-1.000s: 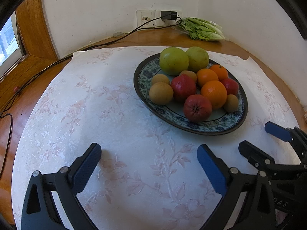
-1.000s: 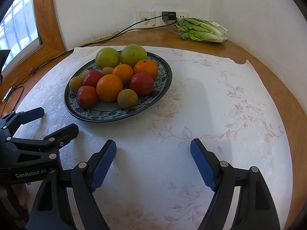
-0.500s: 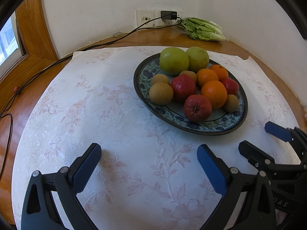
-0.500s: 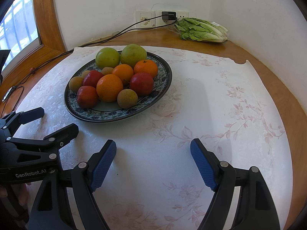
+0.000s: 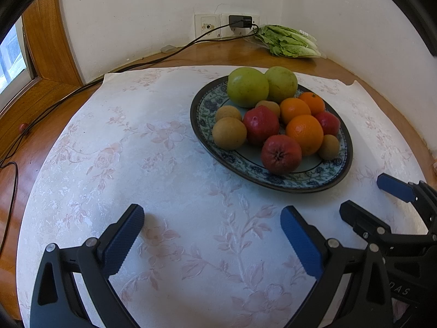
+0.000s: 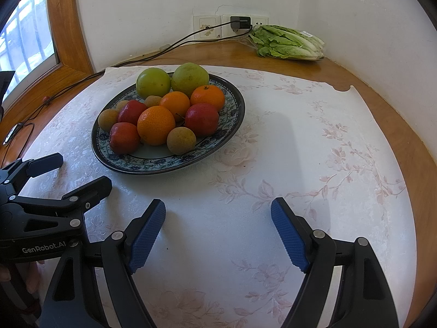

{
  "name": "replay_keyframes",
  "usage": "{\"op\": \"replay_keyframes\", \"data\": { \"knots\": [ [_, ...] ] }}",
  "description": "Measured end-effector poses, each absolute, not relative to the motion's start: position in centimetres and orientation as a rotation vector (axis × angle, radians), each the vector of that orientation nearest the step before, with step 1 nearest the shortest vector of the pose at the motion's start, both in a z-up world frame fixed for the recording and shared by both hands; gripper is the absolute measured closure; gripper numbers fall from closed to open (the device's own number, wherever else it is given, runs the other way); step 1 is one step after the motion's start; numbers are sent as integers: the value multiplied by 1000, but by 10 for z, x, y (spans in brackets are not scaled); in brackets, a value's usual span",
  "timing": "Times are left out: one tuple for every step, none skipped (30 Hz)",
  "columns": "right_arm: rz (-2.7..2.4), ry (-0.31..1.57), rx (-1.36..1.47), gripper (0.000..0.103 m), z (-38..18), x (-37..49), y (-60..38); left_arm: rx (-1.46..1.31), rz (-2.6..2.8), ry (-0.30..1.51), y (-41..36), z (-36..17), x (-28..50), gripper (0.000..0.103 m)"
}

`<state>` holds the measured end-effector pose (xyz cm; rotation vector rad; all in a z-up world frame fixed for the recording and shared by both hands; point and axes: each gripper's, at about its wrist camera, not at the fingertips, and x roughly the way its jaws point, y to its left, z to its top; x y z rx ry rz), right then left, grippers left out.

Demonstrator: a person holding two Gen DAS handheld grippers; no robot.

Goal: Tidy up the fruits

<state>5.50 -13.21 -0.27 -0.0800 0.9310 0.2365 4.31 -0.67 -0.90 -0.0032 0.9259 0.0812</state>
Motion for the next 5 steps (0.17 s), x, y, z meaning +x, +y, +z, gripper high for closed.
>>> {"op": "replay_keyframes", "data": {
  "knots": [
    [236,931,-80,21,-3,55,-133,-3,81,926,-7,-9,43,2],
    [236,931,-80,21,-3,55,-132,-3,81,926,-7,-9,43,2],
    [237,931,-80,21,-3,55,-132,-3,81,926,-7,-9,43,1],
    [237,931,-80,21,-3,55,-133,-3,81,926,-7,-9,43,1],
    [236,931,-80,21,-3,55,-132,-3,81,926,-7,-9,43,1]
  ]
}}
